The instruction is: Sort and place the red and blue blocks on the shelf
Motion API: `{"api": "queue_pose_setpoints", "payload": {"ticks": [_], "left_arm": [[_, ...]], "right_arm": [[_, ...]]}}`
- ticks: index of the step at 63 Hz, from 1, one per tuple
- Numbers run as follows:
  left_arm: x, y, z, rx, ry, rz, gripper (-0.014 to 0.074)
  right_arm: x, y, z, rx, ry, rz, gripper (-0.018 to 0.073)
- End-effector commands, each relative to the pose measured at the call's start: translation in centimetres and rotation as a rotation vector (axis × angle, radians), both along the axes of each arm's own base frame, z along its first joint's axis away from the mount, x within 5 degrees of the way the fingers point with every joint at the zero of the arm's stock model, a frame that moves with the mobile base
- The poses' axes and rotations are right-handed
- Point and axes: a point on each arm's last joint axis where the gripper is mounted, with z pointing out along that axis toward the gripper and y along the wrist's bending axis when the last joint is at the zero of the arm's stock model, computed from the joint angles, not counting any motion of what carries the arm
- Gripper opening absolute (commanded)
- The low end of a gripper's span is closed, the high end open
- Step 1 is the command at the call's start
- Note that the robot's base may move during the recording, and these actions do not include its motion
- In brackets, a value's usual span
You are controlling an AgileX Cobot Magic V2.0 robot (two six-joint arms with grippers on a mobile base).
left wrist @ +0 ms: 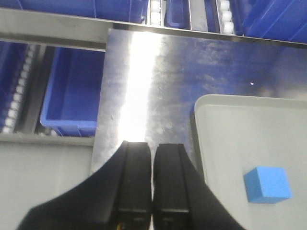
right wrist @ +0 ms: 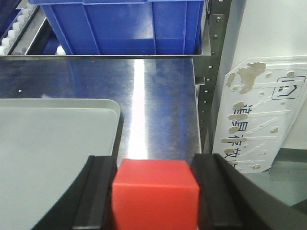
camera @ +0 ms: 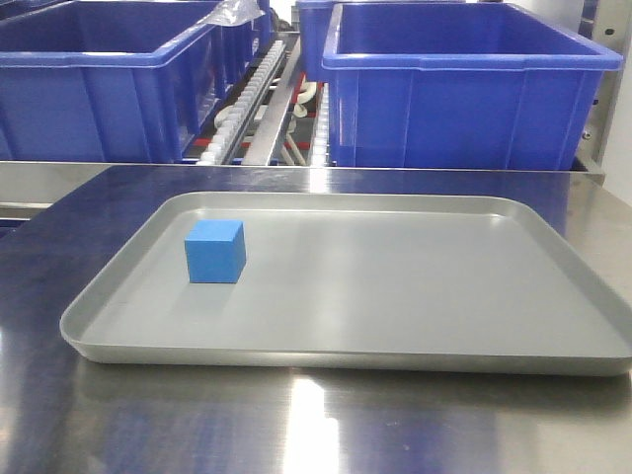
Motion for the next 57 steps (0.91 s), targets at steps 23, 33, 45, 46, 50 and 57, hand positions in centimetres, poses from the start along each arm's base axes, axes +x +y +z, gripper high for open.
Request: {"api": "queue_pose_setpoints", "payload": {"ticks": [23, 33, 45, 46, 50, 57], "left_arm": [[0.3, -0.5, 1.4, -0.073, -0.047, 0.001, 0.0127], [0.2, -0.4, 1.3, -0.070, -0.036, 0.001, 0.0127], [0.2, -0.5, 1.0, -0.075, -0.008, 0.001, 0.0127], [0.1, -0.5, 1.0, -0.074, -0.004, 0.001, 0.0127], [0.2, -0.6, 0.8, -0.071, 0.017, -0.002, 0.0146], [0.6, -0.7, 0.2, -0.067, 0.050, -0.001, 0.0297]], "right_arm": [[0.1, 0.0, 1.7, -0.011, -0.112, 0.002, 0.0049], [0.1, 0.0, 1.7, -0.011, -0.112, 0.002, 0.0049], [0.1, 0.0, 1.7, -0.011, -0.112, 0.002, 0.0049], [0.1, 0.0, 1.7, -0.011, -0.112, 0.002, 0.0049], [0.1, 0.0, 1.7, -0.011, -0.112, 0.002, 0.0049], [0.1, 0.0, 1.7, -0.011, -0.112, 0.002, 0.0049]]}}
